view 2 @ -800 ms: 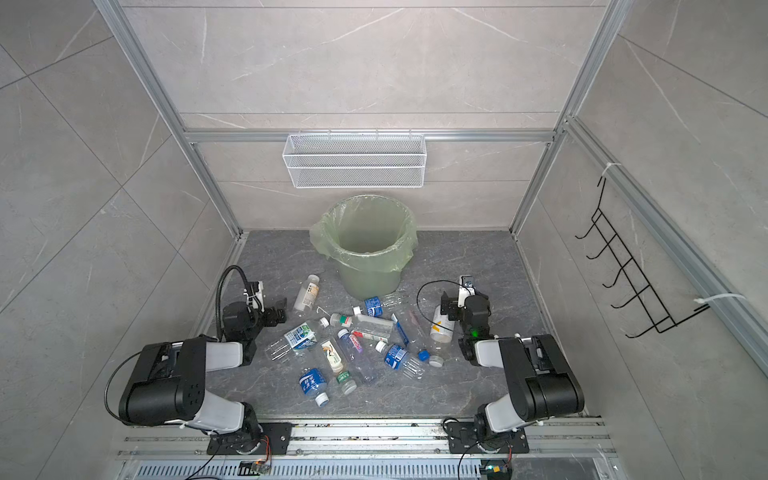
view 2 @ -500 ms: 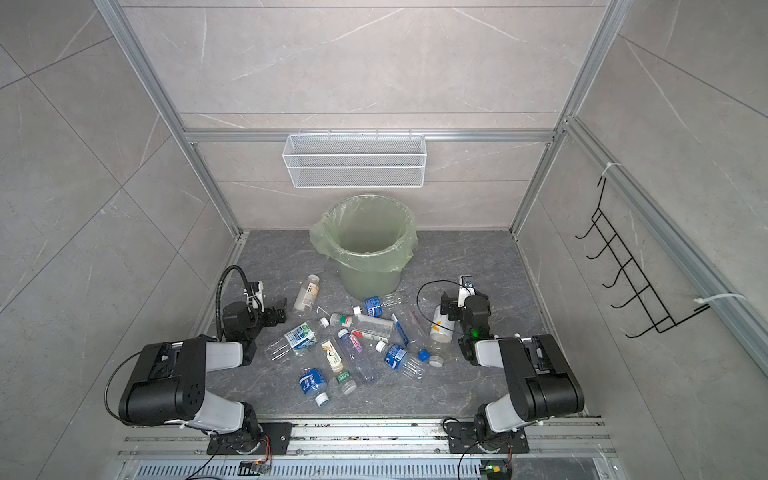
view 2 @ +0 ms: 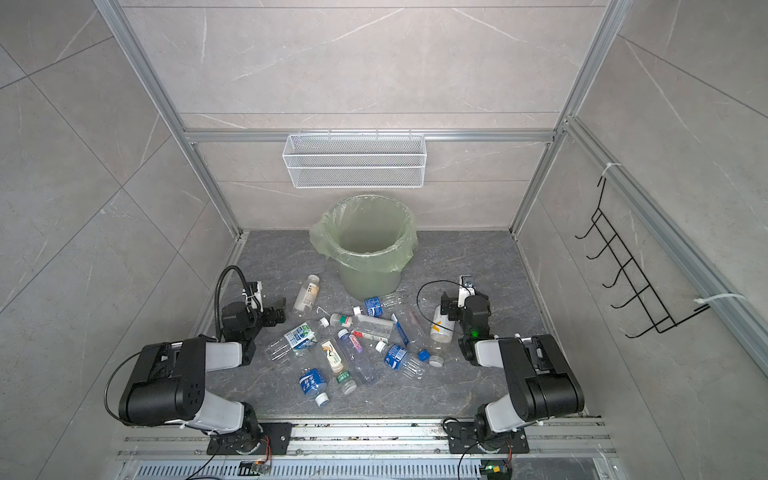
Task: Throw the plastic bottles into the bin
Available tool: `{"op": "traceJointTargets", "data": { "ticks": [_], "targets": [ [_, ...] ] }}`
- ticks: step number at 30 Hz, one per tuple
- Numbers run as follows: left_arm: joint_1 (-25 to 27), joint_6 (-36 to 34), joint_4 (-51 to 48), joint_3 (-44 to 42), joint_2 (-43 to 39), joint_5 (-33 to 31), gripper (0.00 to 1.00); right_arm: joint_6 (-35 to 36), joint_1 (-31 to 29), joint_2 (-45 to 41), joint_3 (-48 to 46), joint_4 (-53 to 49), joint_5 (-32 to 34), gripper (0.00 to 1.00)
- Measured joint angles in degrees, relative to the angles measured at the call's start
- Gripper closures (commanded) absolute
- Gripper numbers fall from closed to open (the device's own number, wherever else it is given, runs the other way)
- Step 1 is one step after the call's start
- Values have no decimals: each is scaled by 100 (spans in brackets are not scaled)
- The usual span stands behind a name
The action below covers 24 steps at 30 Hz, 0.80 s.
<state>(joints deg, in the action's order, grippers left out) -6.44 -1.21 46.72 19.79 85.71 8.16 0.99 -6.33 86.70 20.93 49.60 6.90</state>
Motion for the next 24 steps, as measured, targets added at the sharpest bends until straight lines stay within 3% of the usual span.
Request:
{"op": "traceJointTargets", "data": {
  "ticks": [16,24],
  "targets": [
    [4,105,-229,4,-94,-234,0,0,0,-11,-61,79,-11,0],
    [321,363,-975,0,-1502,-1290,0,-175,-188,-787,-85,-553,739,0]
  ]
}}
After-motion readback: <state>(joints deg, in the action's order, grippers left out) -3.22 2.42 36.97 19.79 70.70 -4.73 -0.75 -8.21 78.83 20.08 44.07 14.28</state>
